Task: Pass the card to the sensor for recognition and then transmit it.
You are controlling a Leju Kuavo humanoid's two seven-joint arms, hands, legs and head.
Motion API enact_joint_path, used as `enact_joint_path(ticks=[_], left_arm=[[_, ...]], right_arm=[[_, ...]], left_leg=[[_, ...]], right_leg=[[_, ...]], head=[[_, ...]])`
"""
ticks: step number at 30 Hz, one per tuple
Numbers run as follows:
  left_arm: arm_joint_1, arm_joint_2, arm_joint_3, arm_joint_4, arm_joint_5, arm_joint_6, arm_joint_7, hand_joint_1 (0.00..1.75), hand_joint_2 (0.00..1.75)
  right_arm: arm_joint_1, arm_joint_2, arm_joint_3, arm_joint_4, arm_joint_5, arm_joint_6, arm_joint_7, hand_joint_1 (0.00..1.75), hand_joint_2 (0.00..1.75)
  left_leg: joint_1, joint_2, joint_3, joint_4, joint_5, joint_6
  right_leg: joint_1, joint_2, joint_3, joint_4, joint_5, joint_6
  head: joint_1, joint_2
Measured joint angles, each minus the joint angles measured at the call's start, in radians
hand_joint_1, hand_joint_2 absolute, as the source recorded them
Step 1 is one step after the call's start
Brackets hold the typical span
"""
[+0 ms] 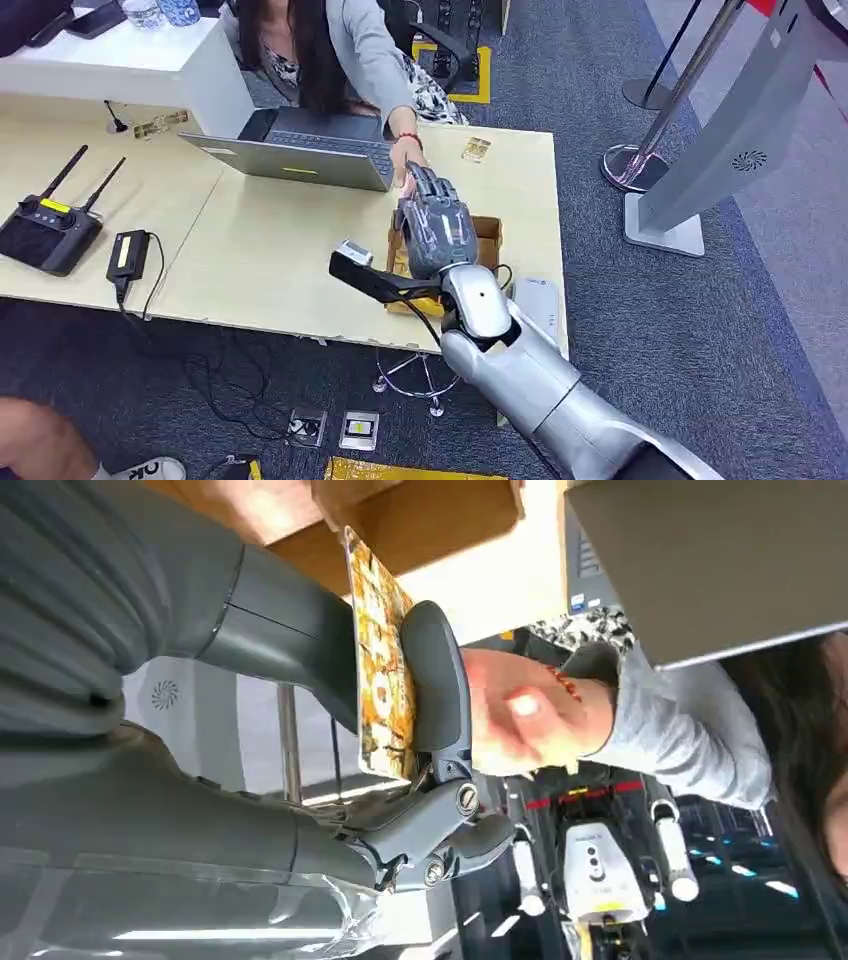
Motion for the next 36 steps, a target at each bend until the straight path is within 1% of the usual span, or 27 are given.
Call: enact_joint_path(ticks=[9, 10, 12, 14, 16, 19, 29, 32, 36], left_arm=[[-0.007, -0.003, 0.000, 0.000, 0.003, -0.005, 0.001, 0.00, 0.00], [-0.008, -0.003, 0.000, 0.000, 0.004, -0.005, 0.002, 0.00, 0.00], [-0.009, -0.003, 0.000, 0.000, 0.007, -0.005, 0.002, 0.00, 0.00], [-0.010, -0.003, 0.000, 0.000, 0.009, -0.005, 0.002, 0.00, 0.00], [-0.010, -0.004, 0.000, 0.000, 0.010, -0.005, 0.003, 0.00, 0.00], [-0.011, -0.005, 0.000, 0.000, 0.010, -0.006, 0.006, 0.00, 0.00], [-0.011, -0.005, 0.000, 0.000, 0.011, -0.015, 0.005, 0.00, 0.00], [-0.011, -0.005, 0.000, 0.000, 0.018, -0.015, 0.005, 0.00, 0.00], [-0.009, -0.004, 0.000, 0.000, 0.021, -0.015, 0.003, 0.00, 0.00]], right_arm=[[-0.008, 0.007, 0.006, 0.042, -0.002, -0.023, -0.006, 1.75, 1.75], [-0.008, 0.008, 0.006, 0.044, -0.005, -0.029, -0.010, 0.00, 0.00], [-0.008, 0.011, 0.007, 0.050, -0.012, -0.038, -0.018, 0.00, 0.00], [-0.008, 0.014, 0.009, 0.057, -0.030, -0.057, -0.039, 0.00, 0.00], [-0.010, 0.016, 0.010, 0.063, -0.062, -0.052, -0.062, 0.00, 0.00], [-0.010, 0.021, 0.012, 0.073, -0.068, -0.051, -0.072, 0.00, 0.00], [-0.032, 0.019, 0.013, 0.085, -0.063, -0.035, -0.050, 0.00, 0.00], [-0.042, 0.003, 0.008, 0.086, -0.080, -0.005, -0.041, 0.00, 0.00], [-0.046, -0.017, -0.003, 0.086, -0.091, 0.008, -0.042, 0.00, 0.00]], left_leg=[[0.000, 0.000, 0.000, 0.000, 0.000, 0.000], [0.000, 0.000, 0.000, 0.000, 0.000, 0.000], [0.000, 0.000, 0.000, 0.000, 0.000, 0.000], [0.000, 0.000, 0.000, 0.000, 0.000, 0.000], [0.000, 0.000, 0.000, 0.000, 0.000, 0.000], [0.000, 0.000, 0.000, 0.000, 0.000, 0.000], [0.000, 0.000, 0.000, 0.000, 0.000, 0.000], [0.000, 0.000, 0.000, 0.000, 0.000, 0.000], [0.000, 0.000, 0.000, 0.000, 0.000, 0.000]], right_leg=[[0.000, 0.000, 0.000, 0.000, 0.000, 0.000], [0.000, 0.000, 0.000, 0.000, 0.000, 0.000], [0.000, 0.000, 0.000, 0.000, 0.000, 0.000], [0.000, 0.000, 0.000, 0.000, 0.000, 0.000], [0.000, 0.000, 0.000, 0.000, 0.000, 0.000], [0.000, 0.000, 0.000, 0.000, 0.000, 0.000], [0.000, 0.000, 0.000, 0.000, 0.000, 0.000], [0.000, 0.000, 0.000, 0.000, 0.000, 0.000], [0.000, 0.000, 0.000, 0.000, 0.000, 0.000]], head=[[0.000, 0.000], [0.000, 0.000], [0.000, 0.000], [0.000, 0.000], [0.000, 0.000], [0.000, 0.000], [0.000, 0.000], [0.000, 0.000], [0.000, 0.000]])
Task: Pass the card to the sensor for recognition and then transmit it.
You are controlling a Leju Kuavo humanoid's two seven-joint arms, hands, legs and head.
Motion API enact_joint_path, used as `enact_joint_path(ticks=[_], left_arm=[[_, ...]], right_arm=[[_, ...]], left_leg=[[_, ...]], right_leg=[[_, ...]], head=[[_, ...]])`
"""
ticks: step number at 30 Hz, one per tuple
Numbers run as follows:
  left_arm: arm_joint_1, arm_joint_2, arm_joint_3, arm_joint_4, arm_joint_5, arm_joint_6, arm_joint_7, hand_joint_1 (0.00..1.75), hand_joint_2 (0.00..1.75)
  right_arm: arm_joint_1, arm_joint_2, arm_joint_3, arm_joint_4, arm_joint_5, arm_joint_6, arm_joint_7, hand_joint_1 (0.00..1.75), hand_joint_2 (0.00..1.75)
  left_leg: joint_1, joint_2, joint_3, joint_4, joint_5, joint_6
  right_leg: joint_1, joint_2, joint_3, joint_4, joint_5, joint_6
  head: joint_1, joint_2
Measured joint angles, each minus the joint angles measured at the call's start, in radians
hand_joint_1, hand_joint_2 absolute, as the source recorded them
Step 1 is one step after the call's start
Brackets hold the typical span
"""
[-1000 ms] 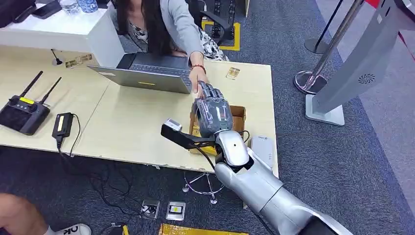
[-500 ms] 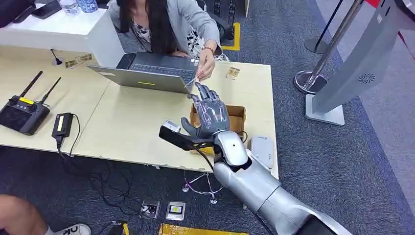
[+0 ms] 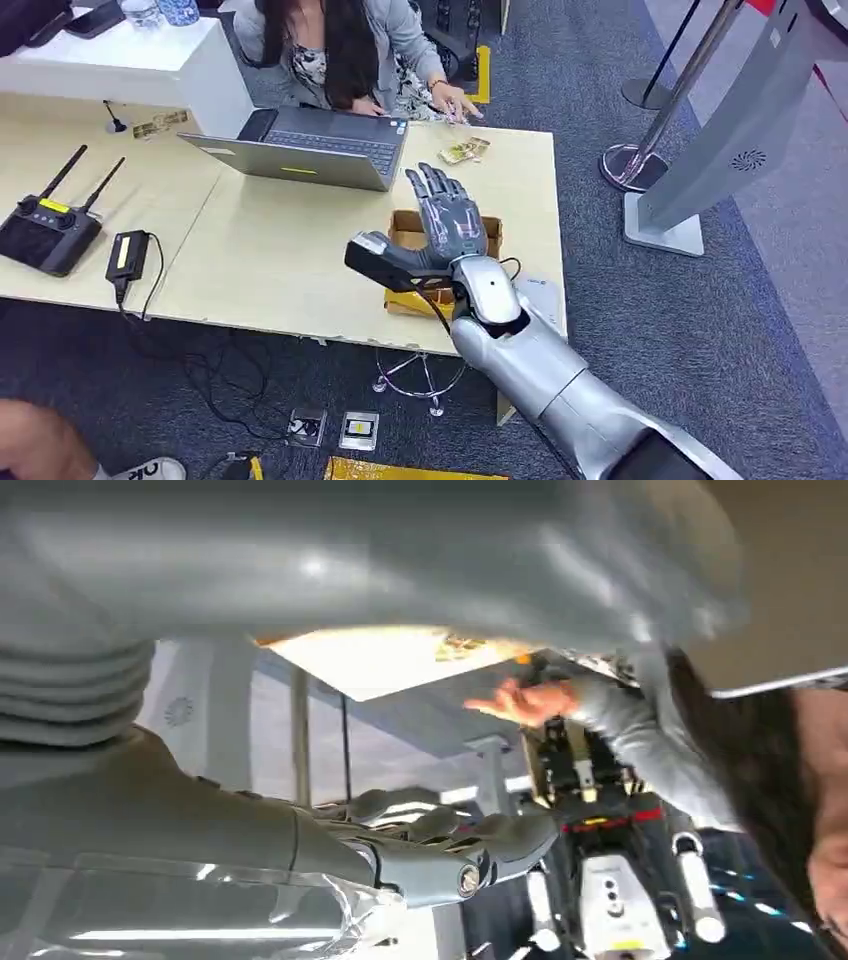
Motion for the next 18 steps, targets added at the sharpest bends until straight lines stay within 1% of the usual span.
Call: enact_joint_path(ticks=[2, 4, 6, 7, 10, 12, 15, 18], left_arm=[[0.000, 0.000, 0.000, 0.000, 0.000, 0.000, -0.001, 0.00, 0.00], [0.000, 0.000, 0.000, 0.000, 0.001, 0.000, -0.001, 0.00, 0.00], [0.001, 0.001, 0.000, 0.000, 0.000, -0.002, -0.002, 0.00, 0.00], [0.002, 0.003, 0.000, 0.000, 0.001, -0.003, -0.002, 0.00, 0.00], [0.006, 0.004, 0.000, 0.001, 0.012, -0.001, -0.006, 0.00, 0.00], [0.013, 0.008, 0.000, 0.001, 0.023, -0.001, -0.014, 0.00, 0.00], [0.028, 0.015, 0.000, 0.001, 0.032, -0.003, -0.024, 0.00, 0.00], [0.039, 0.020, 0.000, 0.001, 0.040, 0.002, -0.027, 0.00, 0.00]], right_arm=[[-0.001, -0.006, -0.003, 0.000, 0.001, -0.002, 0.009, 0.00, 0.00], [-0.002, -0.018, -0.013, 0.000, 0.002, -0.008, 0.037, 0.00, 0.00], [-0.005, -0.051, -0.032, 0.000, -0.026, -0.010, 0.063, 0.00, 0.00], [-0.006, -0.078, -0.048, 0.002, -0.052, -0.008, 0.073, 0.00, 0.00], [-0.009, -0.168, -0.110, 0.017, -0.165, 0.005, 0.075, 0.00, 0.00], [-0.008, -0.252, -0.165, 0.057, -0.282, 0.008, 0.070, 0.00, 0.00], [0.008, -0.364, -0.248, 0.157, -0.429, -0.022, 0.060, 0.00, 0.00], [0.084, -0.471, -0.332, 0.258, -0.568, -0.060, 0.028, 0.00, 0.00]], left_leg=[[0.000, 0.000, 0.000, 0.000, 0.000, 0.000], [0.000, 0.000, 0.000, 0.000, 0.000, 0.000], [0.000, 0.000, 0.000, 0.000, 0.000, 0.000], [0.000, 0.000, 0.000, 0.001, 0.000, 0.000], [-0.001, -0.002, 0.001, 0.002, 0.000, 0.000], [-0.001, -0.003, 0.000, 0.002, 0.000, 0.001], [-0.001, -0.004, 0.001, 0.003, -0.002, 0.003], [-0.001, -0.009, 0.000, 0.003, -0.003, 0.005]], right_leg=[[0.000, 0.000, 0.000, 0.000, 0.000, 0.000], [0.000, 0.000, -0.001, 0.000, 0.000, 0.000], [0.000, -0.001, -0.001, 0.000, 0.000, 0.000], [0.000, -0.001, -0.001, -0.001, 0.000, 0.000], [-0.001, -0.002, 0.000, -0.002, 0.000, 0.001], [-0.001, -0.004, 0.002, -0.003, 0.001, 0.001], [-0.002, -0.004, 0.001, -0.004, 0.001, 0.002], [-0.002, -0.010, 0.005, -0.006, 0.000, 0.003]], head=[[0.000, 0.000], [0.000, 0.000], [0.000, 0.000], [0.000, 0.000], [0.000, 0.000], [0.000, 0.000], [0.000, 0.000], [0.001, 0.000]])
